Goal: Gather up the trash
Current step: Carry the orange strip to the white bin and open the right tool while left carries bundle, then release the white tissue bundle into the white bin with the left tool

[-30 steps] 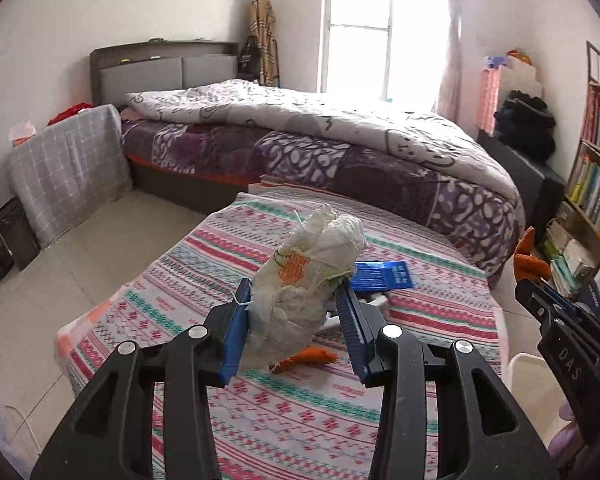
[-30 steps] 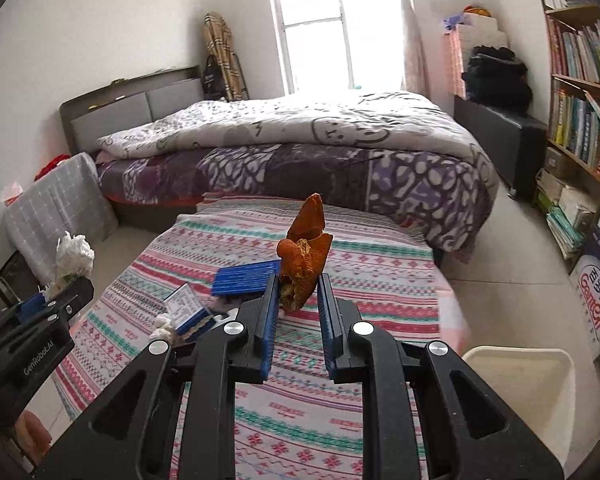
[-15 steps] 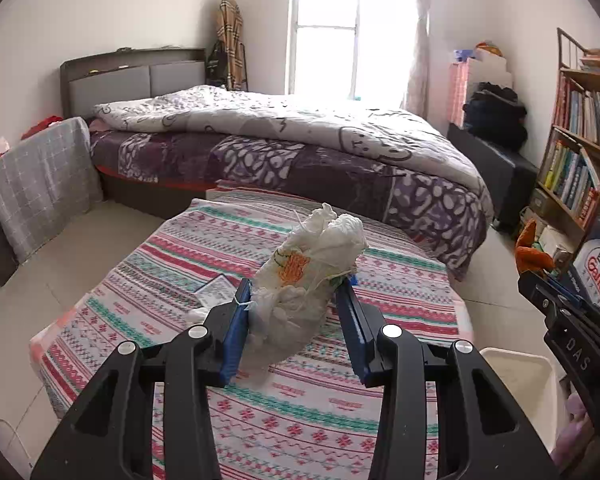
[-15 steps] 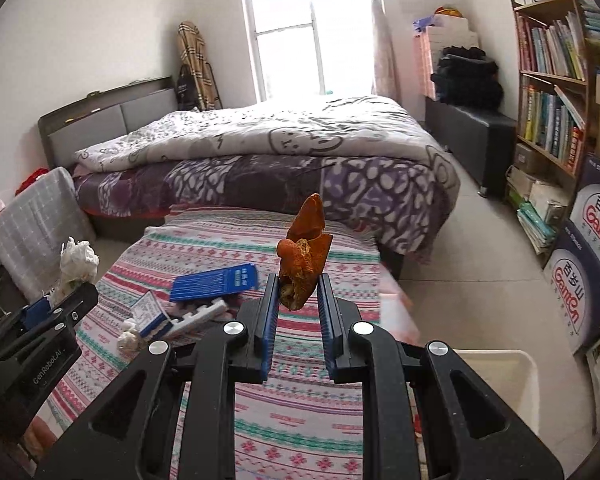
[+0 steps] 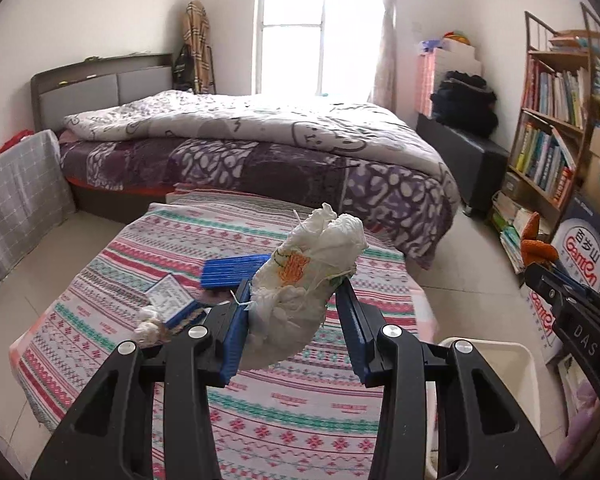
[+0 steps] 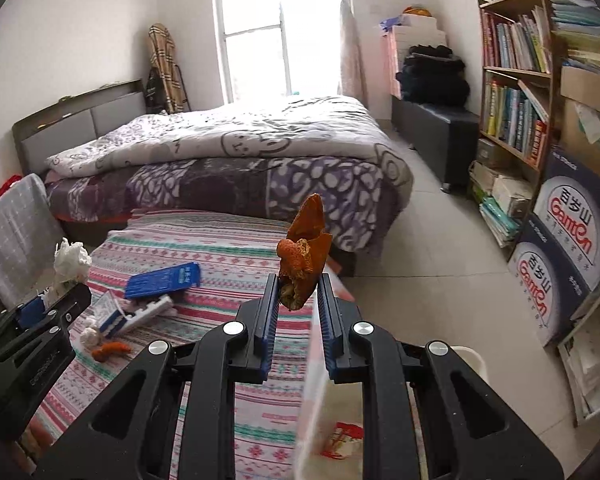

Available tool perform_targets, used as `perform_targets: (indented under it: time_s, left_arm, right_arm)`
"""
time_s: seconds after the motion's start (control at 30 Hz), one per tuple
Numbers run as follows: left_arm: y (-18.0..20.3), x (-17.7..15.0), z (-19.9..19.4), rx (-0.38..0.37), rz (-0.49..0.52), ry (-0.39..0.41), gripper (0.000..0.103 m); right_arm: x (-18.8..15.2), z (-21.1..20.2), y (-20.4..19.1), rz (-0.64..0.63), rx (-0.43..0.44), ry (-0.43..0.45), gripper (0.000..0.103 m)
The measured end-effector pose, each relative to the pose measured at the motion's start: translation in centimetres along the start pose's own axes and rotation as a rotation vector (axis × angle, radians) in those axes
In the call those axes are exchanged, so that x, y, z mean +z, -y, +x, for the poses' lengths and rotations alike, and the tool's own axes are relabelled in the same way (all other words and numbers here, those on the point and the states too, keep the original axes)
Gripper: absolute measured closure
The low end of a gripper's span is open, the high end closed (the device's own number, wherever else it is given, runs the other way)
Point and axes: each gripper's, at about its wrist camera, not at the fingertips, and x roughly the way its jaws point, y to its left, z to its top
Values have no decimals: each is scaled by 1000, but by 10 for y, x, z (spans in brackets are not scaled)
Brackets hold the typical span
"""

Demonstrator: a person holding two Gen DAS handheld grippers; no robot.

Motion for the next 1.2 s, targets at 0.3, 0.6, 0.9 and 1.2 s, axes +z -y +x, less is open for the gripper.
perform_targets:
  time_s: [0.3, 0.6, 0.9, 1.2]
  left_arm:
    - [37, -5, 2, -64, 37, -6, 60]
    - [86, -16, 5, -142, 97, -21, 60]
    - [126, -28, 9, -208, 136, -47, 60]
    - [164, -45, 13, -258, 201, -74, 60]
  right_arm:
    - [-6, -4, 41, 30, -72, -25, 84]
    - [-11, -11, 82, 79, -133, -33, 71]
    - [-12, -25, 118, 125, -198, -8, 60]
    - [-12, -37, 159, 218, -274, 13, 39]
